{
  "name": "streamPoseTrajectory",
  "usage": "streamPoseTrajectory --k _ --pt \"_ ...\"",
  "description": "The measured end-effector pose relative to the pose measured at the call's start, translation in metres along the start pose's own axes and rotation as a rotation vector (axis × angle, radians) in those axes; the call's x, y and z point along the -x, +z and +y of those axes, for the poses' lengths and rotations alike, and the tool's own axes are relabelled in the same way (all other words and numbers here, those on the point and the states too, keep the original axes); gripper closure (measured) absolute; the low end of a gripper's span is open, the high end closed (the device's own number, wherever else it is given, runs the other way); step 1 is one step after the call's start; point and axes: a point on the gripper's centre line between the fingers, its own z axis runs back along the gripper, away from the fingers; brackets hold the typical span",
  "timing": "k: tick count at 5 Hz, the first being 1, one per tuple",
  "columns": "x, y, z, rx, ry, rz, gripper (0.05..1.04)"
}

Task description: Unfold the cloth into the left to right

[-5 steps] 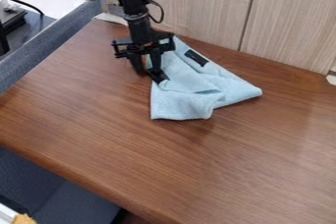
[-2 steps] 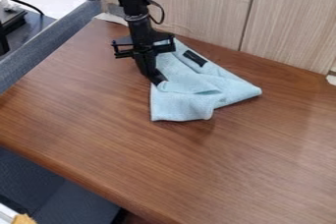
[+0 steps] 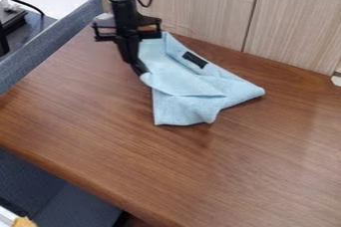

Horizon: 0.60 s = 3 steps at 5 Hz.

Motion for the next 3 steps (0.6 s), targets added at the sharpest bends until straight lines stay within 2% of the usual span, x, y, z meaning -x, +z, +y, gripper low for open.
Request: streamPoseTrajectory --k 1,2,3 --pt "0.005 0.004 0.014 0.018 -0.035 0.025 1.029" --pt "0.011 0.003 0.043 -0.008 -0.049 0.06 1.029" --pt "0.013 0.003 0.073 -0.034 -0.109 0.069 1.029"
